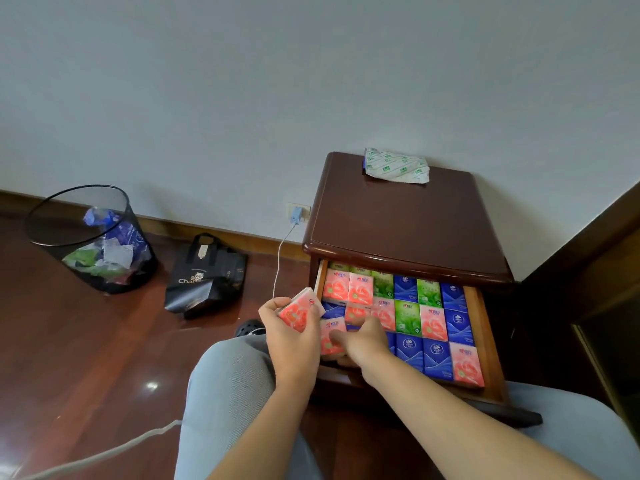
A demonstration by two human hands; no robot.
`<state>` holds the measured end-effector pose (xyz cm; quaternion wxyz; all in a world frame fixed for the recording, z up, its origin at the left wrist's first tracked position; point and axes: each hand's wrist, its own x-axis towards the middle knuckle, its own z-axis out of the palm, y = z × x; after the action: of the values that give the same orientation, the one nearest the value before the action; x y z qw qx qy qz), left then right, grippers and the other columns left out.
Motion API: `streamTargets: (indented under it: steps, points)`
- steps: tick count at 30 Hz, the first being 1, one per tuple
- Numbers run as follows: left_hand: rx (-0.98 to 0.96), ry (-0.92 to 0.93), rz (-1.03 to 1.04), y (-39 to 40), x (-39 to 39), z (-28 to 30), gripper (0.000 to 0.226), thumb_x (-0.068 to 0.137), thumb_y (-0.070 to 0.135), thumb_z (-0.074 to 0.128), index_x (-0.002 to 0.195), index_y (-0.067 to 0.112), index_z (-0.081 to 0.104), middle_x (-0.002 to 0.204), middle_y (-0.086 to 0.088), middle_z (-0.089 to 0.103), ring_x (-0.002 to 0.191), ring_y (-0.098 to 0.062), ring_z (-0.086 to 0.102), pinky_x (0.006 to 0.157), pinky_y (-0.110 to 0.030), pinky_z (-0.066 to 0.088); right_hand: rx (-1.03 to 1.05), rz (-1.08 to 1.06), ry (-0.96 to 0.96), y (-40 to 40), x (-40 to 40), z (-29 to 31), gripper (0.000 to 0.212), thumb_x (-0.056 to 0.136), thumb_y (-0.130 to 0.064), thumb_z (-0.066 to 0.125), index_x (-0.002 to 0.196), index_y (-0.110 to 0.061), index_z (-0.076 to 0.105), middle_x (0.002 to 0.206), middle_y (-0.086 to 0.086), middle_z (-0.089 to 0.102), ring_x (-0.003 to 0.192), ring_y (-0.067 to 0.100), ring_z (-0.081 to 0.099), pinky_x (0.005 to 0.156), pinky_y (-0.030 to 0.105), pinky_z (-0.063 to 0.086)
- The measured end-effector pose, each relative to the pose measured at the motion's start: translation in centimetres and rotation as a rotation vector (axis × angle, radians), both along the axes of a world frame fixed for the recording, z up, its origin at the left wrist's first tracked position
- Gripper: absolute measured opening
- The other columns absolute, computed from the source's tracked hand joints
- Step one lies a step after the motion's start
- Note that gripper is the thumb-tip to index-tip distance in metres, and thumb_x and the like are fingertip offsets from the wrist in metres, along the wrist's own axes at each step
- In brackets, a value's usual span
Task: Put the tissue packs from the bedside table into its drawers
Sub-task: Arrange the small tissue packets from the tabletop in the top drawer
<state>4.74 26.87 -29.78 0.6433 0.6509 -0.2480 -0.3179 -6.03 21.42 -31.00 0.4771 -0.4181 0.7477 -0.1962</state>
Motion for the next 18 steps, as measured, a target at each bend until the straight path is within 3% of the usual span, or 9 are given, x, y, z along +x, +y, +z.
streamTargets:
  steps: [4,7,18]
  points:
    - [0.0,0.006,-0.008,0.1,0.1,0.0,0.044,0.09,0.02,0.081,0.111,0.032,0.045,0.106,0.008,0.06,0.091,0.011,0.066,0.06,-0.012,0.054,0.004,-0.121,-0.124,-0.3,0.2,-0.2,0.045,0.083,-0.02,0.087,0.119,-0.014,0.06,0.113,0.009,0.069,0.103,0.03,0.07,0.085,0.046,0.064]
    - [0.01,-0.008,-0.013,0.1,0.1,0.0,0.045,0.089,0.022,0.081,0.111,0.036,0.044,0.108,0.009,0.06,0.093,0.011,0.065,0.061,-0.012,0.055,-0.023,-0.211,-0.178,-0.6,0.6,-0.2,0.038,0.089,-0.023,0.082,0.121,-0.014,0.064,0.114,0.008,0.07,0.106,0.03,0.07,0.091,0.047,0.062]
    - [0.041,-0.061,-0.087,0.1,0.1,-0.2,0.038,0.094,0.027,0.076,0.125,0.034,0.055,0.114,0.013,0.066,0.098,0.011,0.064,0.065,-0.01,0.055,-0.035,-0.214,-0.202,-1.0,0.8,0.1,0.021,0.094,-0.01,0.075,0.114,-0.016,0.073,0.114,0.005,0.072,0.101,0.025,0.071,0.085,0.043,0.065]
